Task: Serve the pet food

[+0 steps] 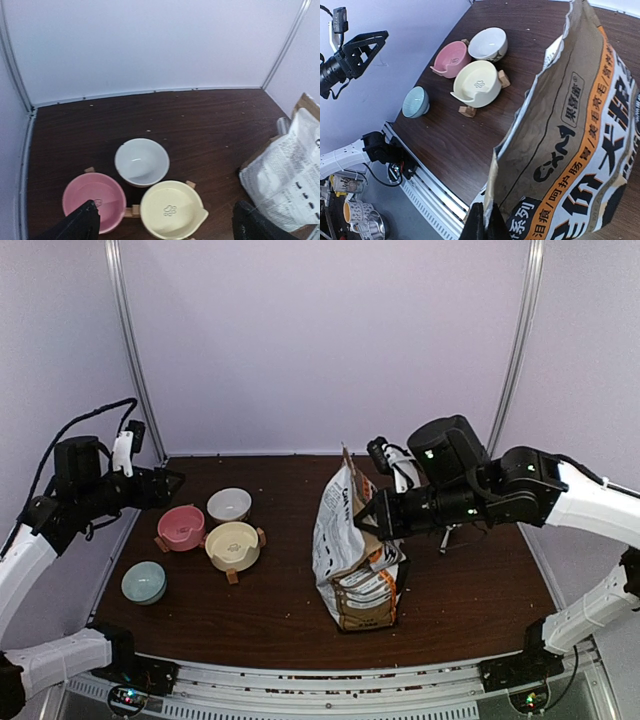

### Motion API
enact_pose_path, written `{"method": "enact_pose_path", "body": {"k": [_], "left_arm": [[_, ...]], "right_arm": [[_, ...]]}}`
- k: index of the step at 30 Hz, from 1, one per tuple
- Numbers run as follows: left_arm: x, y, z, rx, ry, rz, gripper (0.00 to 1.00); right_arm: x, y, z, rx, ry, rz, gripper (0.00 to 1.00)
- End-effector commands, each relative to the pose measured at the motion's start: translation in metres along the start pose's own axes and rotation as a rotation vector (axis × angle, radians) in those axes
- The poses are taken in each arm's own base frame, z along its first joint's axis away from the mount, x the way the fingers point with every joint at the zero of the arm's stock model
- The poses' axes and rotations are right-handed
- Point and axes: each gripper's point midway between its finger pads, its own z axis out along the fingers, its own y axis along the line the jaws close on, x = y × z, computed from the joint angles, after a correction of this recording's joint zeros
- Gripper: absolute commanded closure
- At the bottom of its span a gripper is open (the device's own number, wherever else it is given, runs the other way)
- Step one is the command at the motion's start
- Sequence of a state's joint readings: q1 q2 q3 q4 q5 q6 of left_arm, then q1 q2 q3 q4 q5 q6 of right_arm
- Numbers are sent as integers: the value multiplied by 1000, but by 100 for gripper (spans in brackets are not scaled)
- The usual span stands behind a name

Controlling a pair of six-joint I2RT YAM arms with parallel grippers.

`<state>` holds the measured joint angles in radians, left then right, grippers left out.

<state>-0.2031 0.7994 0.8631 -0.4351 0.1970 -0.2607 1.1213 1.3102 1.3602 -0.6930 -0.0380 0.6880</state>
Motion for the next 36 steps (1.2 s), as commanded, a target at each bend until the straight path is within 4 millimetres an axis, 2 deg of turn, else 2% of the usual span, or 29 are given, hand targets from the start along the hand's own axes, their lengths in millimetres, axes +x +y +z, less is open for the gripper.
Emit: {"method": "enact_pose_path", "body": {"k": [1, 4, 5, 10, 11, 13, 17, 20, 24, 27, 31, 34, 36], "left_arm": [[-24, -52, -5, 145, -52, -113, 6], [-23, -80, -5, 195, -34, -148, 6], [-23, -90, -6, 214, -27, -159, 6], [-26, -131, -7, 298, -10, -228, 6], [-28, -139, -8, 317, -9, -245, 6], [-32, -153, -10, 349, -13, -272, 6], [-37, -177, -8, 395, -8, -297, 8], [-36, -196, -5, 425, 21, -288, 9], [-30, -220, 0, 460, 57, -284, 10], [-30, -236, 6, 497, 68, -289, 10], [-33, -259, 8, 548, 67, -223, 11], [-36, -265, 7, 522, 63, -164, 11], [-32, -266, 9, 519, 75, -161, 11]], "right_arm": [[-48, 82, 2, -256, -201, 59, 100], [-51, 80, 5, -222, -218, 65, 100], [-52, 77, 3, -208, -230, 59, 95], [-65, 46, -35, -90, -328, 28, 41], [-67, 39, -41, -65, -342, 24, 34], [-70, 23, -51, -10, -364, 25, 30], [-69, -19, -56, 89, -379, 90, 28], [-65, -34, -52, 54, -371, 153, 31], [-61, -37, -46, 2, -363, 177, 36], [-61, -36, -42, -2, -342, 181, 43], [-61, -25, -31, -47, -308, 188, 53], [-56, -18, -20, -76, -266, 190, 56], [-52, -14, -13, -96, -239, 196, 63]]}}
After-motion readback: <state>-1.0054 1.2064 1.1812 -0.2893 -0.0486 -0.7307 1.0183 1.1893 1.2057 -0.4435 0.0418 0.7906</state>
